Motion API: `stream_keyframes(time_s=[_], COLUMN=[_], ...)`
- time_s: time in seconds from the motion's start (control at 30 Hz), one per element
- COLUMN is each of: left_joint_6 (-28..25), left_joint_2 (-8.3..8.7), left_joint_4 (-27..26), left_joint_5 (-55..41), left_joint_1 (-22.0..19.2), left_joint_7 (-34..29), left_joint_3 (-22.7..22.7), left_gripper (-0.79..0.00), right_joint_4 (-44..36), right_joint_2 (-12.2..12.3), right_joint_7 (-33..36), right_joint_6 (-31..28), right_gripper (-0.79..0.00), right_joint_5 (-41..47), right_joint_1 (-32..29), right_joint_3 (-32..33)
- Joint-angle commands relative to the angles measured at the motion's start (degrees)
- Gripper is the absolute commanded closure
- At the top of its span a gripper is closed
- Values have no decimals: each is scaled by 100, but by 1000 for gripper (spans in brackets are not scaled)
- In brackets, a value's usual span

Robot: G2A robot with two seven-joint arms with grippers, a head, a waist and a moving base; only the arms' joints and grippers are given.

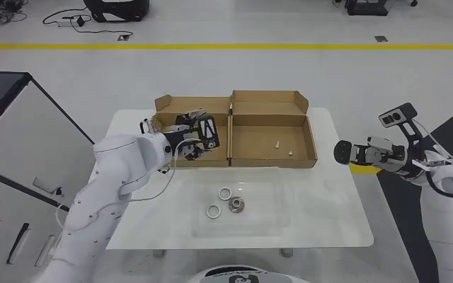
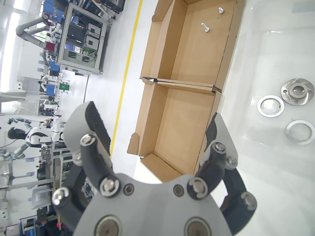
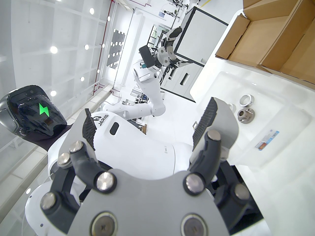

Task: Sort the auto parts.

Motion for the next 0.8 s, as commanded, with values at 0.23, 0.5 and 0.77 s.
stream_keyframes(time_s=[0.23,0.5,0.77], left_joint_6=[-250,-291,-52], left_joint_2=[-81,-131,-58], left_joint_4=[423,755,1097], left_joint_5=[-187,-383,-344], left_joint_1=[-742,-1298,-1785], left_joint_7=[-338,-742,-982], left_joint_3=[738,1294,2039], left_gripper=[-785,-785,-785], right_joint_4=[0,0,0], right_joint_2=[0,0,0], right_joint_7=[0,0,0], right_joint_6=[0,0,0], right_gripper=[-785,-785,-785], right_joint_5=[0,0,0], right_joint_1=[0,0,0], right_joint_3=[0,0,0])
